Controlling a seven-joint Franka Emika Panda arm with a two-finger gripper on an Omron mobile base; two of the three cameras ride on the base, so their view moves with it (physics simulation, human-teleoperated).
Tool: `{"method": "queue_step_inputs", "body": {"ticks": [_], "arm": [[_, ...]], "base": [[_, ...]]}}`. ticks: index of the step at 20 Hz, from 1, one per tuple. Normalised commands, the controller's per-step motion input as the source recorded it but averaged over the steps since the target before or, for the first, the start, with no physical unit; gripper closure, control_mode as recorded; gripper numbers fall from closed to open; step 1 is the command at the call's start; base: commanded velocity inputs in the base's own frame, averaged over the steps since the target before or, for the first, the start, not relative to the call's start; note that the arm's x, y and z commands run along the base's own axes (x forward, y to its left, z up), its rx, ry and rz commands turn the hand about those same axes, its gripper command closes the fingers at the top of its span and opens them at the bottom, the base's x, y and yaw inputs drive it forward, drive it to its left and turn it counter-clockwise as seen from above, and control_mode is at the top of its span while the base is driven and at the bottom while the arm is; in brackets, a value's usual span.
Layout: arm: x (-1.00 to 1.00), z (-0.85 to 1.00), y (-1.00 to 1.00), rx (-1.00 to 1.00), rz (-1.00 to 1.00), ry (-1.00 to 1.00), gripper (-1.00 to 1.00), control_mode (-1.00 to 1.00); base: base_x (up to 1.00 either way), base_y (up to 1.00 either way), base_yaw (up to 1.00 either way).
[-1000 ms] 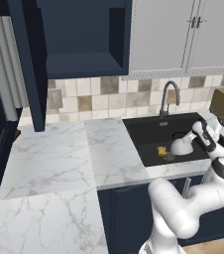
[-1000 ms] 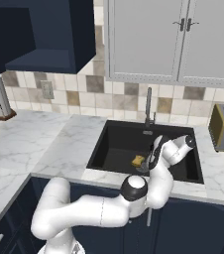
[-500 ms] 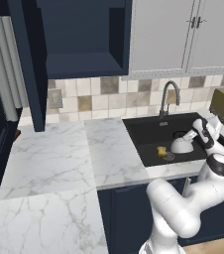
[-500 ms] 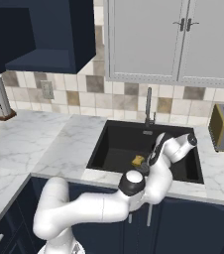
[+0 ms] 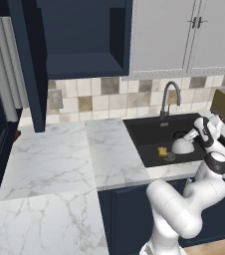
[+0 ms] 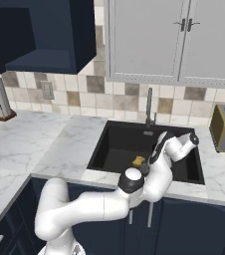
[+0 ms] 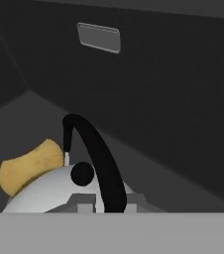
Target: Open the cabinet, pick the kettle from the cabinet, and place it in the sink.
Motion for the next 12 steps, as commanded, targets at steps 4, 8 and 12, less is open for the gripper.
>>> {"method": "queue_step_inputs", "body": {"ticks": [4,8,12], "arm": [[-0.14,-0.39,0.34,-0.02,0.00,0.00,1.00,-1.00],[-0.16,-0.41,0.39,-0.01,0.00,0.00,1.00,-1.00],[-0.10,-0.40,0.34,0.00,0.00,0.00,1.00,-1.00]], "base": [[0.00,0.00,0.00],[0.00,0.00,0.00],[0.00,0.00,0.00]]}}
